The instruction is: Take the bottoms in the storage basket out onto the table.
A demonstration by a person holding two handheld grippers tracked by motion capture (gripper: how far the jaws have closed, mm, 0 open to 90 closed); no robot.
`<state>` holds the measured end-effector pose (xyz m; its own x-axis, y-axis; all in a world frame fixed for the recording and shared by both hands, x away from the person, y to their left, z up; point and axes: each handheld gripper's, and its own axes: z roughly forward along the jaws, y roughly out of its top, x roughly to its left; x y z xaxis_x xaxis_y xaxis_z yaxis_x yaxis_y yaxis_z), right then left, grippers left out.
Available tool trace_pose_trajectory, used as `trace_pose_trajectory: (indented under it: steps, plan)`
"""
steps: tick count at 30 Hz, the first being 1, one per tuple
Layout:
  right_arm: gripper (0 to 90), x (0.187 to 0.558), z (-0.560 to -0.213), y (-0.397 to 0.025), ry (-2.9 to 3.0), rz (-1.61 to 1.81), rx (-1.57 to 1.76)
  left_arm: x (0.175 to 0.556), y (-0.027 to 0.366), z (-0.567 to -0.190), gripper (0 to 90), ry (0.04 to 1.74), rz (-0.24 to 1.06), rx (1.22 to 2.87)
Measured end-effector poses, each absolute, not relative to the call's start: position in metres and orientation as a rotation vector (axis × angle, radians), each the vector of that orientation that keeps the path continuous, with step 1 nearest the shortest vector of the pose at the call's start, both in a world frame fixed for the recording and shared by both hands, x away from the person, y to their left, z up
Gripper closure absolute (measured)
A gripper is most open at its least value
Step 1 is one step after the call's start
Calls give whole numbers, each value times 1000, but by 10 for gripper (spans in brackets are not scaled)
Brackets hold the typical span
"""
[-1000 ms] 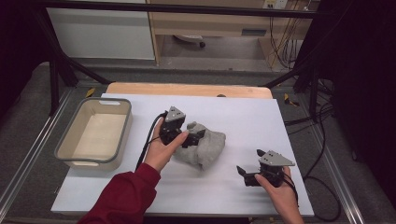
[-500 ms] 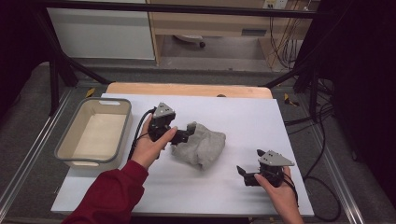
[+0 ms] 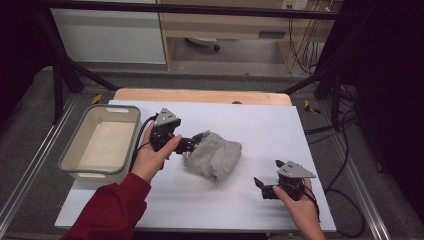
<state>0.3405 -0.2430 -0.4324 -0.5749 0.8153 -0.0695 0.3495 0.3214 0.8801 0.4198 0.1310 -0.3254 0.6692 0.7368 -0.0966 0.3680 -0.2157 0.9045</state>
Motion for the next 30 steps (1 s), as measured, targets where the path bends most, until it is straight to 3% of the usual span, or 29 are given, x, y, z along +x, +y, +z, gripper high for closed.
trace_pose_trajectory:
  steps: [14,30]
  plan:
    - [19,342,-432,-244,2064,1194,1037,414,147,-316,72,882,443,1802]
    - [20,341,-433,-244,2065,1179,1031,388,166,-300,72,869,565,1830]
